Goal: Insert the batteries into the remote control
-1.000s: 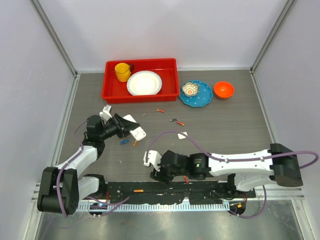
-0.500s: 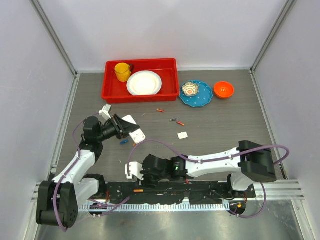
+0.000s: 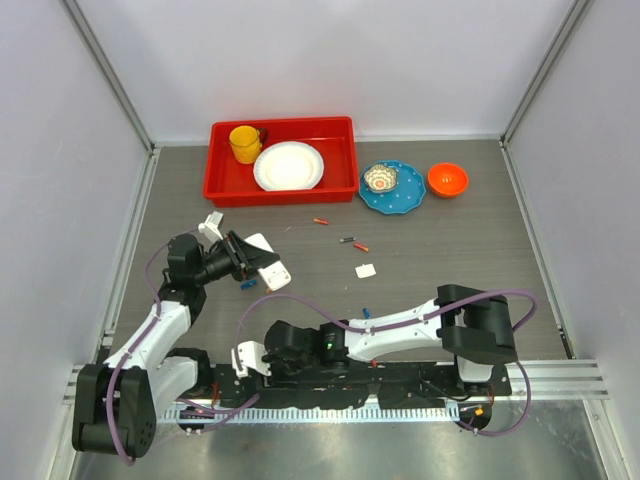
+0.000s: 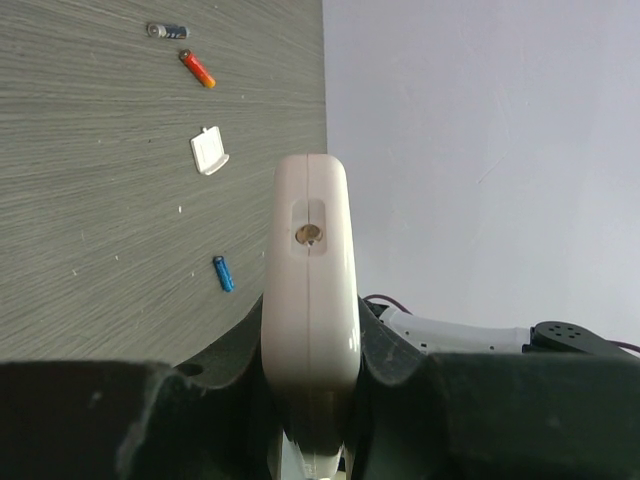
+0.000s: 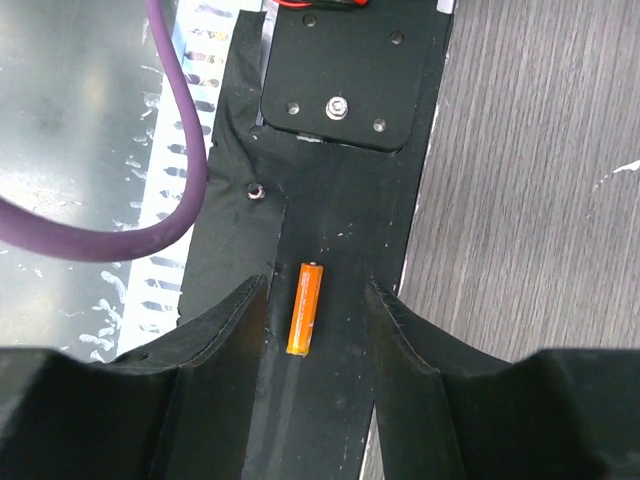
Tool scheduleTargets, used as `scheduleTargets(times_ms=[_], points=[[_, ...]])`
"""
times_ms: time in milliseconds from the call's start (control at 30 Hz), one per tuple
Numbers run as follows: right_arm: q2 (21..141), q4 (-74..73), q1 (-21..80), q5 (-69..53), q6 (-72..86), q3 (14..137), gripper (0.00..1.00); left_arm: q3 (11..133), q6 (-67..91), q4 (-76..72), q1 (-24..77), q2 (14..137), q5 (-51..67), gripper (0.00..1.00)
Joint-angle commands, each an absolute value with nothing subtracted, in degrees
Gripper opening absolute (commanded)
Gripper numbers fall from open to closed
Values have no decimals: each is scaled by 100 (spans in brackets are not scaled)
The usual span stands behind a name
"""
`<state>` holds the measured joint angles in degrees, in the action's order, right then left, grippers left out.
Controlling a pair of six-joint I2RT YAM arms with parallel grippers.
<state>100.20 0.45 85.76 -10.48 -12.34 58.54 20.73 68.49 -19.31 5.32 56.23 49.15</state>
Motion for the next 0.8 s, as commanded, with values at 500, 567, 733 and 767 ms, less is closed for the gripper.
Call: scheduleTargets(times_ms=[500, 567, 733, 767], points=[[10476, 316, 8596, -1169, -1354, 6152, 36, 2039, 6741, -2030, 510, 5537, 5124, 0], [10485, 290, 8622, -1169, -1336, 6135, 36, 2030, 6741, -2039, 510, 5546, 5133, 0], [10512, 220, 8657, -1090, -1275, 6082, 36, 2013, 6741, -2057, 510, 5546, 5133, 0], [10520, 220, 8666, -1081, -1257, 6073, 36, 2013, 6741, -2057, 510, 5546, 5133, 0]])
